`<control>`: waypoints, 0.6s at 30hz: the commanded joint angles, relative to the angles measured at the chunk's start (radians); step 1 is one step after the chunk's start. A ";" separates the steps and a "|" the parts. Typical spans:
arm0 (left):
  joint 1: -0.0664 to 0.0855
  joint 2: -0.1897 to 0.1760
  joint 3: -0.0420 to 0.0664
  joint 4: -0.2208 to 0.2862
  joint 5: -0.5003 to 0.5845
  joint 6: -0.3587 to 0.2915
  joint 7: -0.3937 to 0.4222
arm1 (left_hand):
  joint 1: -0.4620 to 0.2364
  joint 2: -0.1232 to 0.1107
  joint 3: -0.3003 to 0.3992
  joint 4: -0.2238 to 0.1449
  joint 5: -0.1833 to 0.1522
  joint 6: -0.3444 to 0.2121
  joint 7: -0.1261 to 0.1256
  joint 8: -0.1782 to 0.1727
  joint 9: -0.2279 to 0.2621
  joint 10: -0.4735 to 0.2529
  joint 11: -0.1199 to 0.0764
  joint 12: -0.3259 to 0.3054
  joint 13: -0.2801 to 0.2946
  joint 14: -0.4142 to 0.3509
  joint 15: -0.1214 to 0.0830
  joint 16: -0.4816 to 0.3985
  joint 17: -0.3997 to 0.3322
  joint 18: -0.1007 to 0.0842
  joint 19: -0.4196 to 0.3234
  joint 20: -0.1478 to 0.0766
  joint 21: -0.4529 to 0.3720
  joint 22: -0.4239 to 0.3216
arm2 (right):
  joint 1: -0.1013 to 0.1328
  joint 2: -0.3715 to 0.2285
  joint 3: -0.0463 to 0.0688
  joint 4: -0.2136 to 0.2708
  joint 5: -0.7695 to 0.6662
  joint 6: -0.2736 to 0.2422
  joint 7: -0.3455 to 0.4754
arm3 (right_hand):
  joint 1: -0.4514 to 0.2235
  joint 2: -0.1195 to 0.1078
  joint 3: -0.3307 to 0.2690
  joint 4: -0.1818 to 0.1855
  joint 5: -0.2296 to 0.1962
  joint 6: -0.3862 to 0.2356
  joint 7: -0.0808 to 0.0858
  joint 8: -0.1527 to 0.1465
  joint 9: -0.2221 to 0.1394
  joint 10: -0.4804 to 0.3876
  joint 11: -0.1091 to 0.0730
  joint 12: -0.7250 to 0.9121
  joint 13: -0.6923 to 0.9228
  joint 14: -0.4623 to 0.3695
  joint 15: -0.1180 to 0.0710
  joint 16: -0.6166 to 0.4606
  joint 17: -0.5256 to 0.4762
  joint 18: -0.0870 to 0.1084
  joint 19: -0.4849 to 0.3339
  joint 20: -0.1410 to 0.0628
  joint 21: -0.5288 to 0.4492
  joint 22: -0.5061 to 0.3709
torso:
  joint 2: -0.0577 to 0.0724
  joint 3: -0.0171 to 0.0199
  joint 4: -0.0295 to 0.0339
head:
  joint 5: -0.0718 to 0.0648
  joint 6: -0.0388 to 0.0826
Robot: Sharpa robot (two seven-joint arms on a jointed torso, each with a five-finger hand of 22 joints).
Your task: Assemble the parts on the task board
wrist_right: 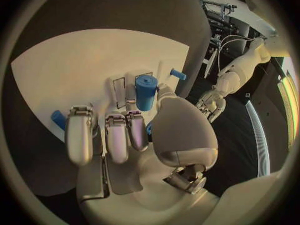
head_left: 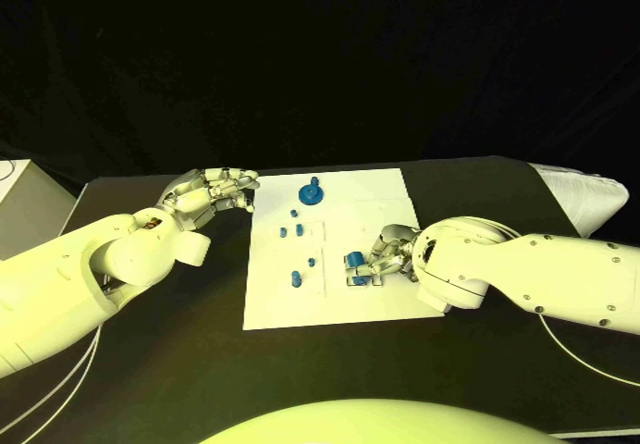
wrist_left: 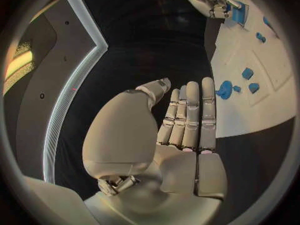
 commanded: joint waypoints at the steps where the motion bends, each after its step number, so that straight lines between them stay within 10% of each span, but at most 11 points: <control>1: 0.000 0.001 0.000 0.003 0.003 0.017 0.005 | 0.005 0.005 -0.004 0.003 0.002 -0.003 0.006 0.006 -0.002 -0.006 -0.001 0.006 -0.001 0.001 0.006 -0.004 -0.002 0.013 0.009 0.001 -0.002 -0.001 | -0.003 0.006 0.000 0.000 -0.019 -0.003 0.004 | -0.010 0.000 -0.007 0.002 -0.004 -0.003 0.001 0.002 0.000 0.039 -0.003 -0.006 0.179 0.095 -0.004 -0.002 0.224 -0.008 0.052 -0.004 -0.004 0.175 | 0.001 -0.0003 0.0011 | 0.002 -0.003; 11: 0.000 0.000 0.000 0.003 0.003 0.016 0.004 | 0.006 0.008 -0.003 0.004 0.003 -0.003 0.006 0.007 -0.002 -0.006 -0.001 0.006 -0.002 0.001 0.006 -0.004 -0.002 0.013 0.010 0.001 -0.003 -0.002 | -0.005 0.010 0.000 -0.003 -0.021 -0.005 0.006 | -0.034 -0.011 -0.034 0.004 -0.050 -0.008 0.002 0.006 0.008 0.035 -0.002 -0.015 0.174 0.094 -0.003 -0.004 0.221 -0.007 0.051 -0.003 -0.011 0.173 | -0.001 -0.0004 -0.0009 | 0.004 -0.005; 18: 0.000 0.001 0.000 0.001 0.003 0.016 0.004 | 0.006 0.008 -0.003 0.004 0.003 -0.003 0.006 0.007 -0.002 -0.006 -0.001 0.006 -0.002 0.001 0.006 -0.004 -0.002 0.013 0.010 0.001 -0.003 -0.002 | -0.009 0.008 0.000 -0.001 -0.035 -0.024 0.016 | -0.118 -0.053 -0.070 0.007 -0.189 -0.014 0.002 0.016 0.023 0.032 -0.002 -0.022 0.171 0.094 -0.003 -0.005 0.219 -0.007 0.050 -0.003 -0.016 0.173 | -0.001 -0.0006 -0.0005 | 0.001 -0.004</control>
